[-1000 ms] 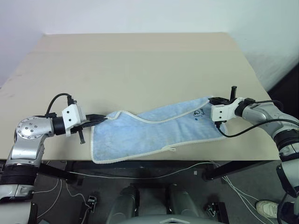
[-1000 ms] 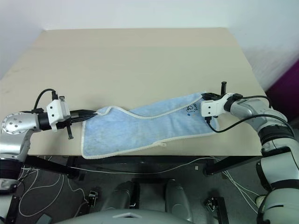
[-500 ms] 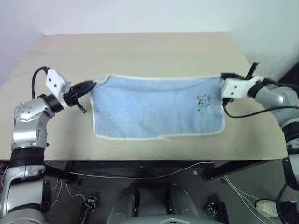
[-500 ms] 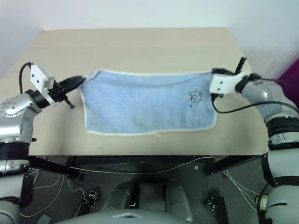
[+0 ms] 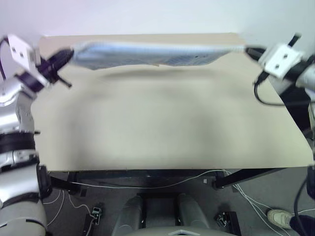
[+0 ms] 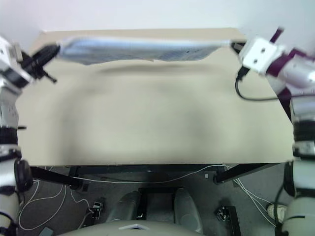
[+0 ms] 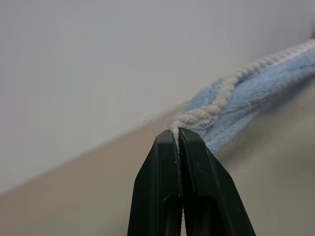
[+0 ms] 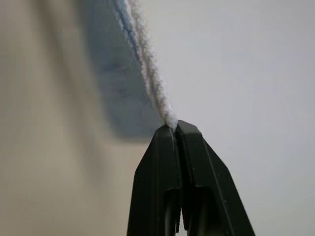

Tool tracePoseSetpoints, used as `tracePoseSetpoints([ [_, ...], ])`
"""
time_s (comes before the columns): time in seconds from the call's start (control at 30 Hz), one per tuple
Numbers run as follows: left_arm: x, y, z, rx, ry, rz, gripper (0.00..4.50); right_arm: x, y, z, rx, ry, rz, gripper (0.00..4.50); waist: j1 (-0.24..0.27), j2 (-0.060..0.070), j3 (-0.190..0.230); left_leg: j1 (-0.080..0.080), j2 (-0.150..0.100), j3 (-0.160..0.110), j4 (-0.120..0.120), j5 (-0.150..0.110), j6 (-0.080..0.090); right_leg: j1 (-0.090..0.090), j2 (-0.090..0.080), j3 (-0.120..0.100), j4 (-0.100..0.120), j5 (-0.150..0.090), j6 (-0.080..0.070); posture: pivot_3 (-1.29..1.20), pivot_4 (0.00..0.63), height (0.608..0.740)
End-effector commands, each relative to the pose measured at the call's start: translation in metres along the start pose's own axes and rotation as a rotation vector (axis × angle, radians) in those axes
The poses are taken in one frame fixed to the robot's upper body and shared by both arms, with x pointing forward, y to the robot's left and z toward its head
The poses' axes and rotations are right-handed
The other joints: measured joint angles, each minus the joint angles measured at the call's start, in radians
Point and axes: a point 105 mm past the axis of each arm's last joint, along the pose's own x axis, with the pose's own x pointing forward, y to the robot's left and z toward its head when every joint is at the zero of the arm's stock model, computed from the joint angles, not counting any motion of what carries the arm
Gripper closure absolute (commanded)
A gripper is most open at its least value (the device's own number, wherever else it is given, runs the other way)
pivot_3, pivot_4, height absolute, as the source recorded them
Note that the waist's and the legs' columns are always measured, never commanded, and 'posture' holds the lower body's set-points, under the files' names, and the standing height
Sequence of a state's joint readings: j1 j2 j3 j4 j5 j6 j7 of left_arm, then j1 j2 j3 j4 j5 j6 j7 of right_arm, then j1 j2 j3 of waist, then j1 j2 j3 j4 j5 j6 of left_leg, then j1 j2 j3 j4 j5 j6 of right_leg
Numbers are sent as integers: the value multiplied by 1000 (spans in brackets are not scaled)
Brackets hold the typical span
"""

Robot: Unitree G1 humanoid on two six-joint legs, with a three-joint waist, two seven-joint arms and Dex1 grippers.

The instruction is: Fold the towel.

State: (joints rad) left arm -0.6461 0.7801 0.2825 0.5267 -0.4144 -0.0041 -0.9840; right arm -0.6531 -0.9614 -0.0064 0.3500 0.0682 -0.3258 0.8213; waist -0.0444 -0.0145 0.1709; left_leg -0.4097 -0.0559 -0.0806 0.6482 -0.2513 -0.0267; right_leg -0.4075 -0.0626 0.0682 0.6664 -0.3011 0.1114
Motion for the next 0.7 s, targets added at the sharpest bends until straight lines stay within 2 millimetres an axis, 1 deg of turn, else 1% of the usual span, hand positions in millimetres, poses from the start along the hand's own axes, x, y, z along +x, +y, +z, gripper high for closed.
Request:
tracePoseSetpoints([
  [0.03,-26,-19,-8,27,61,-102,4500,-20,32,12,91,-28,139,4455,2,0,0,0,0,0,0,0,0,0,0,0,0,0,0,0,150,740],
  [0.13,-48,-36,-25,-28,144,-170,4500,-36,68,12,194,4,273,4455,7,0,0,0,0,-1,1,0,0,0,-1,0,0,0,0,0,150,740],
  [0.17,-55,-41,-29,-49,172,-191,4500,-42,77,11,220,22,311,4455,9,0,0,0,0,-1,1,0,0,0,-1,0,0,0,0,0,150,740],
  [0.3,-78,-51,-38,-128,261,-238,4500,-57,96,13,303,67,410,4455,10,0,0,2,0,-1,0,0,0,2,-1,0,0,0,0,0,150,740],
  [0.47,-98,-53,-48,-171,353,-253,4500,-70,109,18,365,99,494,4455,10,0,0,2,0,-1,0,-1,0,3,-2,0,-2,0,0,0,150,740],
  [0.57,-102,-51,-49,-178,362,-248,4500,-75,113,20,395,111,530,4455,12,0,0,2,0,-1,-1,-1,1,3,-2,0,-2,0,0,0,150,740],
  [0.7,-95,-46,-52,-162,352,-224,4500,-60,103,15,359,96,472,4455,17,0,0,2,0,0,-1,-1,1,3,-2,0,-2,0,0,0,150,740],
])
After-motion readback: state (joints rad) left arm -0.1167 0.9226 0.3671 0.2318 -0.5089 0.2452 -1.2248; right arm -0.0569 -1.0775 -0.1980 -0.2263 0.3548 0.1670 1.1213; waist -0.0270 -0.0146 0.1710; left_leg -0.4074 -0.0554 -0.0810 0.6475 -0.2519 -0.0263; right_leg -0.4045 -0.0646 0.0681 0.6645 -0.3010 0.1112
